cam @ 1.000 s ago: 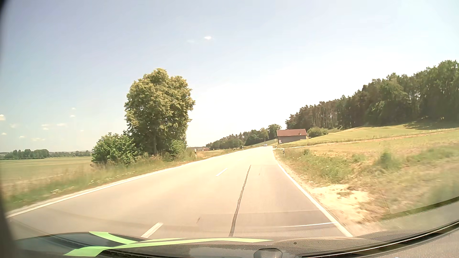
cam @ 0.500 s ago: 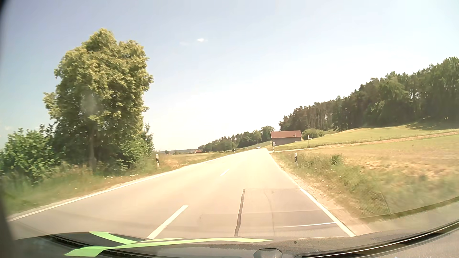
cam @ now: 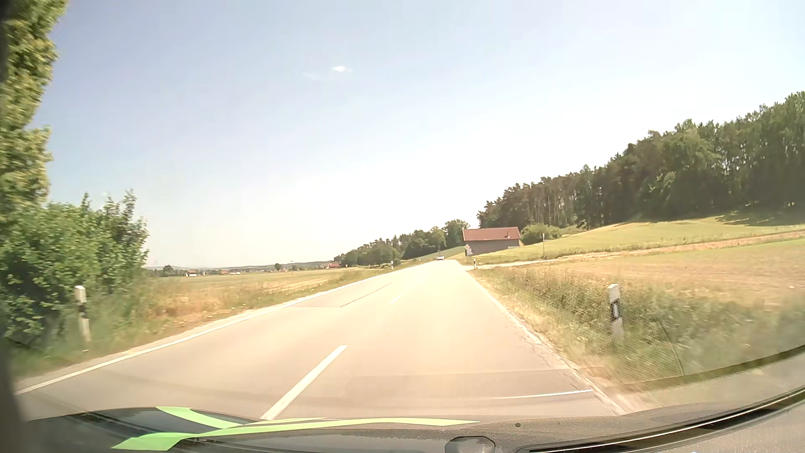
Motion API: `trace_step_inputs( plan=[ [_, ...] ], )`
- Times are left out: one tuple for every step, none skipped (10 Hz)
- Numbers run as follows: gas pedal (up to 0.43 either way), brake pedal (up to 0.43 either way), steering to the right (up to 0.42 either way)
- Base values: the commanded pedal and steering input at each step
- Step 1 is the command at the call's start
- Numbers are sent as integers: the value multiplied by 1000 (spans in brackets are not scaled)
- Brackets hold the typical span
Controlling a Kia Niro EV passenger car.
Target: Follow the waypoints while adhering to traffic rules and regulations
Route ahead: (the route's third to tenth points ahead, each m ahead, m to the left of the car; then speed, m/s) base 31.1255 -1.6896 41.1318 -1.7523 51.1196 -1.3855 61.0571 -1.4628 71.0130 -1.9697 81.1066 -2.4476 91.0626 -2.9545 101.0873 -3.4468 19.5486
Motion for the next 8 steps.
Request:
trace_step_inputs(
  plan=[
    [220,0,9],
    [228,0,8],
    [228,0,7],
    [220,0,7],
    [220,0,6],
    [220,0,6],
    [220,0,6],
    [228,0,6]
  ],
)
